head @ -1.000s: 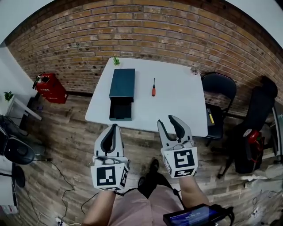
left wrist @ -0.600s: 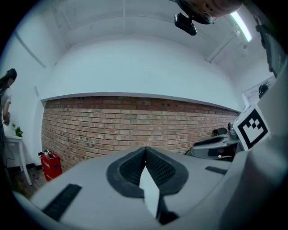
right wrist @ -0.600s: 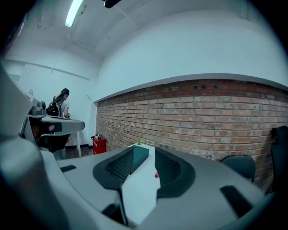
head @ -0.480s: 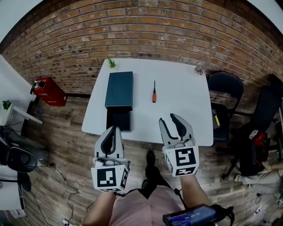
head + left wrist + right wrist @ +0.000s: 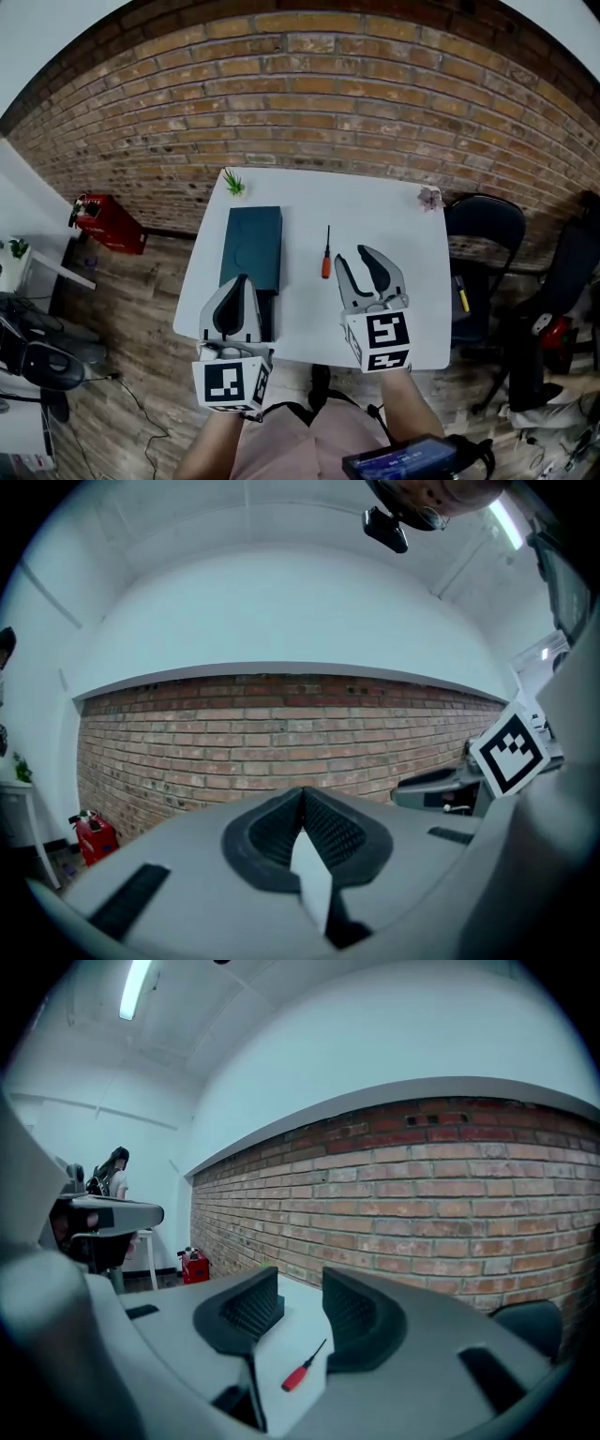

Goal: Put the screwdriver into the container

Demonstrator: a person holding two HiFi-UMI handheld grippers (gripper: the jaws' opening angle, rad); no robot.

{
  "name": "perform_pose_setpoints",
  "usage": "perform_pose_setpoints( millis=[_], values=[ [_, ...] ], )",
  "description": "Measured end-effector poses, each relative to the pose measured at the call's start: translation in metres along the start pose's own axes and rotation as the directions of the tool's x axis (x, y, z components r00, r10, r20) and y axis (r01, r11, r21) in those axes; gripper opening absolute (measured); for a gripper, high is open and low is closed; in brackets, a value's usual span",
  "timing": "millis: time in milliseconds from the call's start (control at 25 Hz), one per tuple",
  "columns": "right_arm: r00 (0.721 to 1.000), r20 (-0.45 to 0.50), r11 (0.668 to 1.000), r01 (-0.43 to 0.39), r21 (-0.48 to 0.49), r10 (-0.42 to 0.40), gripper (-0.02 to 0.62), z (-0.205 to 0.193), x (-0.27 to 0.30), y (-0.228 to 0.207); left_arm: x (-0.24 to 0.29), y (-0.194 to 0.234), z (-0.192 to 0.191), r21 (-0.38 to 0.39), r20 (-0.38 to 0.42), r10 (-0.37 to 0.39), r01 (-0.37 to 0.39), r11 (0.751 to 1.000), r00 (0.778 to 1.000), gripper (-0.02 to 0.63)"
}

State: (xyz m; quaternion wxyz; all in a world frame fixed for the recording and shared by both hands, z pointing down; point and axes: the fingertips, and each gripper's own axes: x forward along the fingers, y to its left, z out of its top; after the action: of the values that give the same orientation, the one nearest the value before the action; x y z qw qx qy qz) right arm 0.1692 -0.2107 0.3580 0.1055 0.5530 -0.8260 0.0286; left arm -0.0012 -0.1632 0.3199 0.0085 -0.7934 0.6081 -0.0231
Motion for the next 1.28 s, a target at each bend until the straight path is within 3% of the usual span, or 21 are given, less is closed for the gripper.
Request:
perform_pose_setpoints(
  millis=[280, 520, 920, 1280],
  values=[
    [1.000, 0.025, 1.000, -0.011, -0.026, 0.012, 0.155, 0.028, 0.046, -0.018, 0.036, 0.024, 0.022, 0.008, 0.047, 0.045, -0.045, 0.999, 0.998, 0.012],
    [1.000, -0.014, 1.000, -0.012, -0.020, 0.012, 0.155, 0.021, 0.079, -0.017, 0.060, 0.046, 0.017, -0.010, 0.040, 0.044, -0.044, 0.999, 0.998, 0.012],
    [0.977, -0.210, 0.999, 0.049, 0.020, -0.043, 0.161, -0.055, 0.129, -0.012, 0.105, 0.084, -0.041, -0.086, -0.069, -0.029, 0.023, 0.996, 0.997, 0.012],
    [0.917, -0.395, 0.992, 0.102, 0.075, -0.065, 0.163, -0.154, 0.135, 0.000, 0.121, 0.088, -0.095, -0.124, -0.160, -0.101, 0.082, 0.989, 0.982, 0.012]
  ],
)
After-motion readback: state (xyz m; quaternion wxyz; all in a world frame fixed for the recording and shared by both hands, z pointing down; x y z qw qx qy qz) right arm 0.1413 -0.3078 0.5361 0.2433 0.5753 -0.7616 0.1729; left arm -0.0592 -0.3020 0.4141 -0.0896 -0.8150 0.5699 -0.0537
